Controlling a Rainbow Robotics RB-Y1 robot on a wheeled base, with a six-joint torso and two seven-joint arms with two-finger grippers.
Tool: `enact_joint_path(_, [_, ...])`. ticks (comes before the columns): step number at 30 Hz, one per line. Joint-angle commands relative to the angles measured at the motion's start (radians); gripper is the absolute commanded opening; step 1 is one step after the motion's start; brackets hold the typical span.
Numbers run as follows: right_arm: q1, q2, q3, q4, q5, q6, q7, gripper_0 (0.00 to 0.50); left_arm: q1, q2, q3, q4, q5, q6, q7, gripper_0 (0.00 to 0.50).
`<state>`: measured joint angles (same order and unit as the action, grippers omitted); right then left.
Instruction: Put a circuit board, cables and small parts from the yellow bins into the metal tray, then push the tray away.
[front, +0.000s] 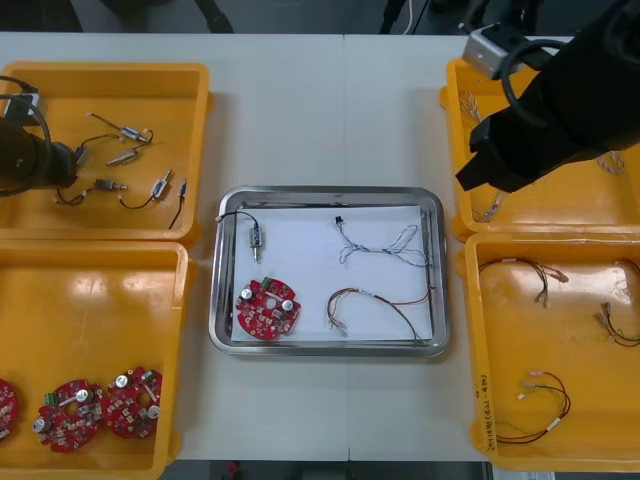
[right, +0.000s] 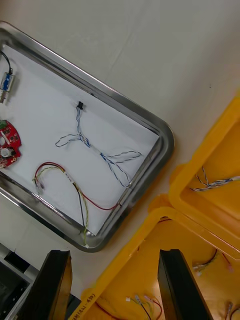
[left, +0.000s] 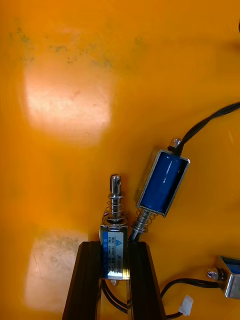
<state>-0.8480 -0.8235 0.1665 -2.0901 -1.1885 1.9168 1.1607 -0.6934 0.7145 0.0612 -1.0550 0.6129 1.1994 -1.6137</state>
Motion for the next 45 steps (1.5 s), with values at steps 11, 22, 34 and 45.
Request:
enact_joint_path(11, [0.218, -0.198, -0.262, -0.051, -0.011, 0.003, -0.184, 0.500, -0.015, 0.037, 0.114, -0.148, -0.021, 0.233, -0.111, 0.000])
enact_joint_path(22, [0.434, -0.210, -0.444, -0.073, 0.009, 0.003, -0.167, 0.500, -0.017, 0.040, 0.160, -0.286, -0.053, 0.416, -0.091, 0.000])
enact_joint_path(34, [0.578, -0.198, -0.456, -0.123, 0.118, 0.003, -0.159, 0.500, -0.015, -0.009, 0.177, -0.534, -0.074, 0.686, 0.071, 0.000])
enact_joint_path(45, [0.609, -0.146, -0.456, -0.123, 0.176, 0.003, -0.150, 0.500, -0.015, -0.116, 0.085, -0.787, -0.111, 0.720, 0.317, 0.000])
